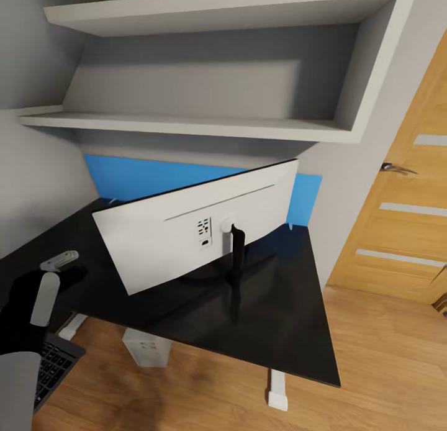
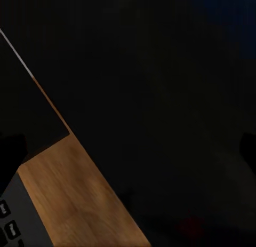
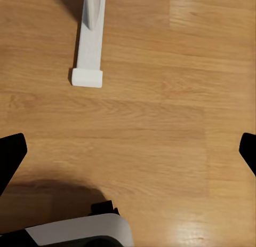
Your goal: In the bedroom, organize the workspace by keeping the computer under the desk, ensuring the monitor is on the desk, placing the keyboard on the desk next to the monitor, placing the mouse on the desk next to the keyboard, moving the folder from the swivel chair onto the desk next to the mouse, stacking the notebook on top of the folder with the pen on top of the notebook, and positioning the swivel chair next to the desk.
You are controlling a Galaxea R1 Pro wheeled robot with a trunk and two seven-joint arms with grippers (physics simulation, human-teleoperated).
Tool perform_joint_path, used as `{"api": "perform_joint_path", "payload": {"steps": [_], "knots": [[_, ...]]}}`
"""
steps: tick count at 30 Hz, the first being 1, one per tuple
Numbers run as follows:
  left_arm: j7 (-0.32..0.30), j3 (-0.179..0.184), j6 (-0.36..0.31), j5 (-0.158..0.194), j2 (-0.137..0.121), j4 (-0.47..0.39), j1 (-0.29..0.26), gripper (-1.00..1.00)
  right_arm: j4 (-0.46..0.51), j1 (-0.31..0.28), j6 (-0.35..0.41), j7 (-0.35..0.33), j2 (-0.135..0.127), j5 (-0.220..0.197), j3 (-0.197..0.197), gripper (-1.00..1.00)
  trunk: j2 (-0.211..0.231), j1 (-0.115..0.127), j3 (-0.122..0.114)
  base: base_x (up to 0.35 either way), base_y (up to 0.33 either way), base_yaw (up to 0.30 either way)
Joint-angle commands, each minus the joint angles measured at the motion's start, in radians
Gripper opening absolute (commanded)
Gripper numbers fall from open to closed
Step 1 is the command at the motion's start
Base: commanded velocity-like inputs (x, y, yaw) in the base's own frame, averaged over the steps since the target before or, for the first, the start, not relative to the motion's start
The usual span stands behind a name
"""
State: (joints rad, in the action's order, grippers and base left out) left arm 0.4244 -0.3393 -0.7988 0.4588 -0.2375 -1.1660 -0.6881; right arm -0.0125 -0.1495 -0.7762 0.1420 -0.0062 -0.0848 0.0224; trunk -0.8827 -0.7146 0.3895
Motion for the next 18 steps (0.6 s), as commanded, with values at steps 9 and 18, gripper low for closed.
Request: {"api": "perform_joint_path", "payload": {"steps": [9,18], "knots": [[-0.017,0.0,-0.01,0.048,-0.029,0.002,-0.001,1.0,-0.001,-0.001,-0.006,-0.004,0.001,-0.005,0.001,1.0,0.062,0.034,-0.027,0.0,0.0,0.0],[-0.035,-0.023,-0.048,0.262,-0.082,-0.014,-0.001,1.0,-0.002,-0.001,-0.006,-0.005,0.001,-0.005,0.001,1.0,0.083,0.046,-0.037,0.0,0.0,0.0]]}}
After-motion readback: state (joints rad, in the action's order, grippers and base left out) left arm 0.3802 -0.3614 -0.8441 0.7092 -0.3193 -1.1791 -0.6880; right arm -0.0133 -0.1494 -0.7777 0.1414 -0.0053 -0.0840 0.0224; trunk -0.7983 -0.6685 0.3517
